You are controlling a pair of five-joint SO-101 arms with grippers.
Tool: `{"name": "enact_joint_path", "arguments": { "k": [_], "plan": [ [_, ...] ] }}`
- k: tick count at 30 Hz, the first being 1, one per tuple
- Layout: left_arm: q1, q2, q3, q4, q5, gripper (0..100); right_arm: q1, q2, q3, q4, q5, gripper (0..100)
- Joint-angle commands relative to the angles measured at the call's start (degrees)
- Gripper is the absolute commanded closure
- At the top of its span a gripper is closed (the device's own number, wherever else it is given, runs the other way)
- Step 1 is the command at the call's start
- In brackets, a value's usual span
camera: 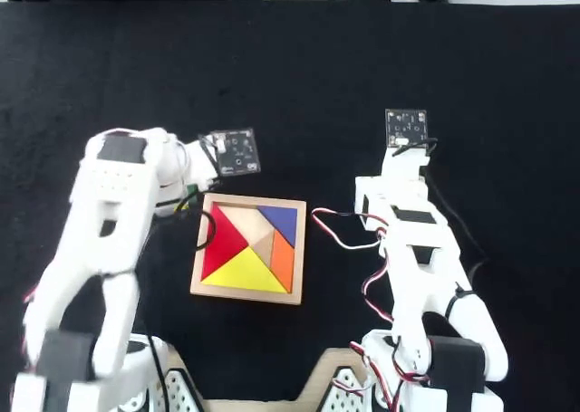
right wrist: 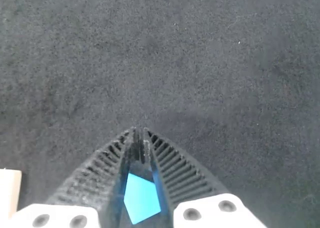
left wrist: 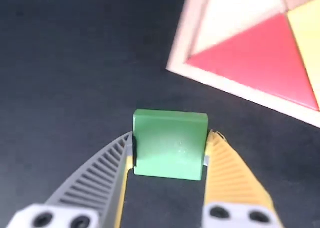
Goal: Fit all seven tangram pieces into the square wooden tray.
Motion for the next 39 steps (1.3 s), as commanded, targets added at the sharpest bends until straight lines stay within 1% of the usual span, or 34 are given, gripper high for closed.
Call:
{"name": "enact_joint_path", "arguments": {
  "k": [1,5,8,10,12,14,16,18,22,29,34,39],
  "plan": [
    [0.75,-12.13,-0.92,0.79,8.62,97,-0.88,0.13,-3.03,-0.97,0.62,97.6],
    [0.84,-13.71,-0.75,1.23,15.38,97,-0.88,0.04,-2.86,-0.97,0.62,97.6],
    [3.21,-13.71,-0.13,1.58,22.86,97,-0.88,0.04,-2.77,-0.97,0.62,97.7],
    [6.64,-13.71,0.22,3.52,30.24,97,-0.88,0.04,-2.77,-0.97,0.62,97.8],
    [11.91,-13.63,0.66,5.19,37.54,97,-0.88,0.04,-2.77,-0.97,0.62,97.8],
    [16.57,-13.19,1.98,4.84,41.58,97,-0.79,0.04,-2.77,-0.97,0.62,97.8],
    [19.82,-11.16,2.77,3.52,43.25,97,-0.7,0.04,-2.77,-0.97,0.62,97.8],
    [20.97,-7.74,2.15,2.9,44.92,97,-0.53,0.13,-2.77,-0.97,0.62,97.8],
    [20.18,1.14,-2.68,2.81,48.62,97,-0.53,0.13,-2.86,-0.97,0.62,97.7],
    [19.91,14.15,-8.66,2.55,48.79,97,-0.44,0.22,-2.95,-0.97,0.62,97.7],
    [20.0,18.11,-9.89,2.2,48.88,97,0.35,0.04,-2.95,-0.97,0.62,97.9],
    [20.09,18.11,-6.64,-4.04,50.46,97,2.11,0.04,-3.12,-0.97,0.18,98.0]
  ]
}}
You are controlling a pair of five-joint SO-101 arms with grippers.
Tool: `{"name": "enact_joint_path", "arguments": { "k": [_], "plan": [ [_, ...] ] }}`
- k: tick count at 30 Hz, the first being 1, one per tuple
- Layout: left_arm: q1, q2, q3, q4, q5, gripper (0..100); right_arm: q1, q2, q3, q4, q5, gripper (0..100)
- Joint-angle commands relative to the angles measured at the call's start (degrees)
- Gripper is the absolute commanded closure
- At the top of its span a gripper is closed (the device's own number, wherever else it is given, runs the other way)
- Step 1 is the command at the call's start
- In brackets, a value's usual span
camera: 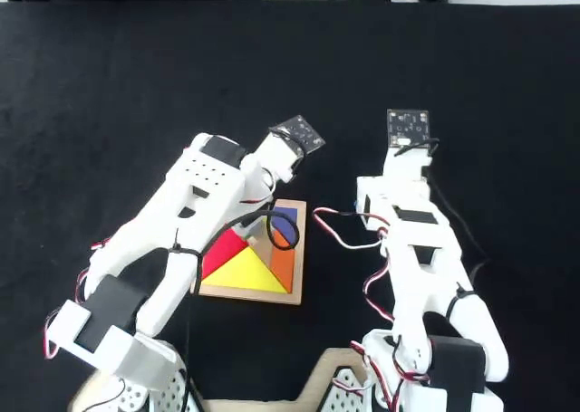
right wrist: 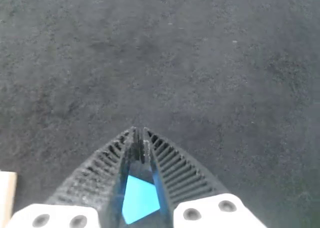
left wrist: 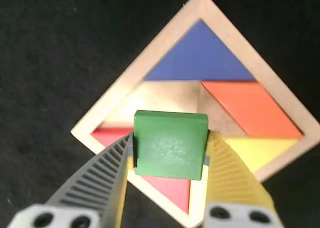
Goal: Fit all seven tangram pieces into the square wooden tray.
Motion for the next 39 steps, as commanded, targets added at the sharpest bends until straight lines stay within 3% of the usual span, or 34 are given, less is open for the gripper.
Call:
{"name": "enact_joint_path", "arguments": {
  "k": [1,29,39],
  "plan": [
    [-0.04,-0.18,0.48,-5.89,2.29,97,1.14,0.04,-3.12,-0.88,0.18,98.0],
    [0.66,0.35,3.91,-9.93,-2.46,97,0.97,0.13,-3.21,-0.97,0.18,98.0],
    [0.84,7.03,3.3,-9.76,-2.46,97,-0.26,0.13,-3.21,-0.97,0.53,98.0]
  ]
}}
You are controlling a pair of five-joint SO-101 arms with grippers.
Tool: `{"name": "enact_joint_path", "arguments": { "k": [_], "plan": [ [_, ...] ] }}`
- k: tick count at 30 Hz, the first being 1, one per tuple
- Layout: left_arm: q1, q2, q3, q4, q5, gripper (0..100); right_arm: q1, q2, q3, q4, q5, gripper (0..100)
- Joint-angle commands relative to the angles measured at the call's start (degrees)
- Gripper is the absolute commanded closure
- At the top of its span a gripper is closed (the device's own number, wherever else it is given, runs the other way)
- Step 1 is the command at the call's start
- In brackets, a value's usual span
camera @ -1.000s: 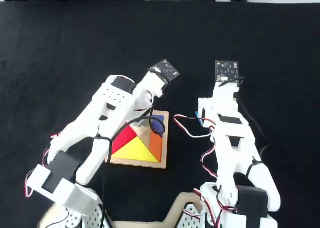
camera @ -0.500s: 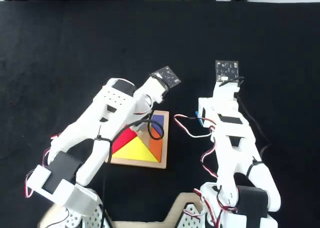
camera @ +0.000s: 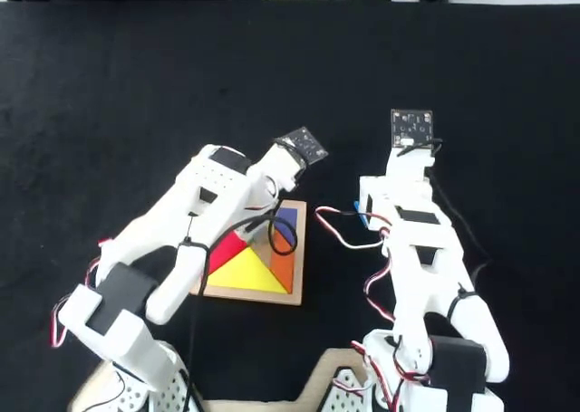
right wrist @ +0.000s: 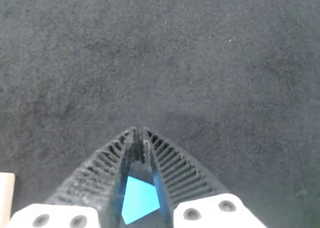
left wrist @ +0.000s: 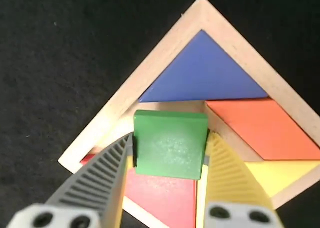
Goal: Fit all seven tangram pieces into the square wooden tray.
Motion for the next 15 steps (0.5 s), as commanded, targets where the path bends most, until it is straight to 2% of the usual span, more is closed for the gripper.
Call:
{"name": "enact_joint_path", "arguments": {
  "k": [1,4,10,15],
  "plan": [
    [0.4,1.49,-0.84,-0.44,-0.44,97,-1.14,0.13,-3.12,-0.97,0.62,98.0],
    [0.57,1.32,-0.84,-0.44,-0.44,96,-1.05,0.13,-3.12,-1.05,0.62,98.0],
    [0.75,1.32,-0.84,-0.7,-0.62,82,-1.05,0.13,-3.12,-1.05,0.62,98.0],
    [0.75,1.32,-0.84,-0.62,-0.7,81,-1.05,0.13,-3.12,-1.05,0.62,98.0]
  ]
}}
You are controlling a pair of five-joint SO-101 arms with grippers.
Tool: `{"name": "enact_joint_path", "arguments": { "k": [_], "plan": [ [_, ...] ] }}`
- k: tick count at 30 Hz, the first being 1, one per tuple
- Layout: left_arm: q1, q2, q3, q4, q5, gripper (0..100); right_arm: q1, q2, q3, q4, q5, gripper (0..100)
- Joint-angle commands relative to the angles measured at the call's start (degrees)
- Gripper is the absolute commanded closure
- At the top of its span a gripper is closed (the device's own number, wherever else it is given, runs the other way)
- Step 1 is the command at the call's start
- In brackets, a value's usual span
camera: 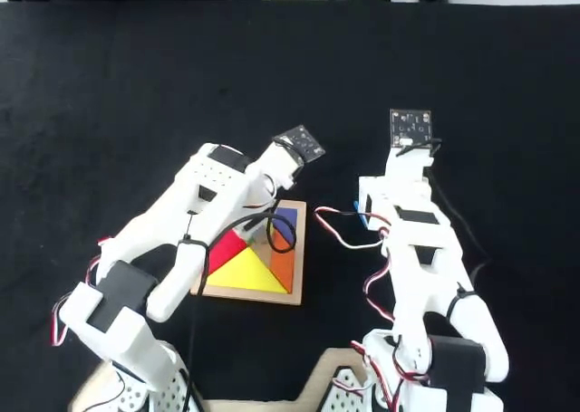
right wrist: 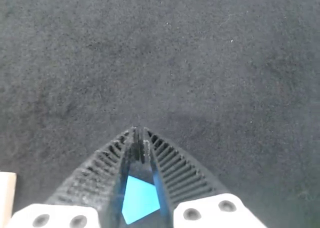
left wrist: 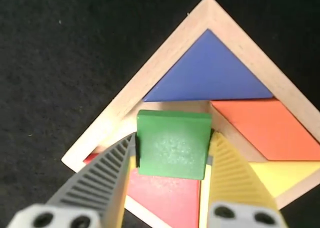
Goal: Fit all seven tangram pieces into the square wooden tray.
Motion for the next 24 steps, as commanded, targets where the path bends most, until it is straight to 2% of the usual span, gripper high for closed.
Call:
{"name": "enact_joint_path", "arguments": {
  "k": [1,13,16,24],
  "plan": [
    [0.92,0.26,-0.31,-0.53,-0.7,81,-0.79,0.13,-3.12,-1.05,0.62,98.0],
    [0.92,0.35,-11.56,11.25,-0.79,78,-0.79,0.13,-3.12,-0.97,0.62,98.0],
    [0.92,0.35,-11.74,11.52,-0.79,73,-0.79,0.13,-3.12,-0.97,0.62,98.0],
    [0.92,0.35,-12.09,11.43,-0.79,73,-0.79,0.04,-3.12,-0.97,0.62,98.0]
  ]
}}
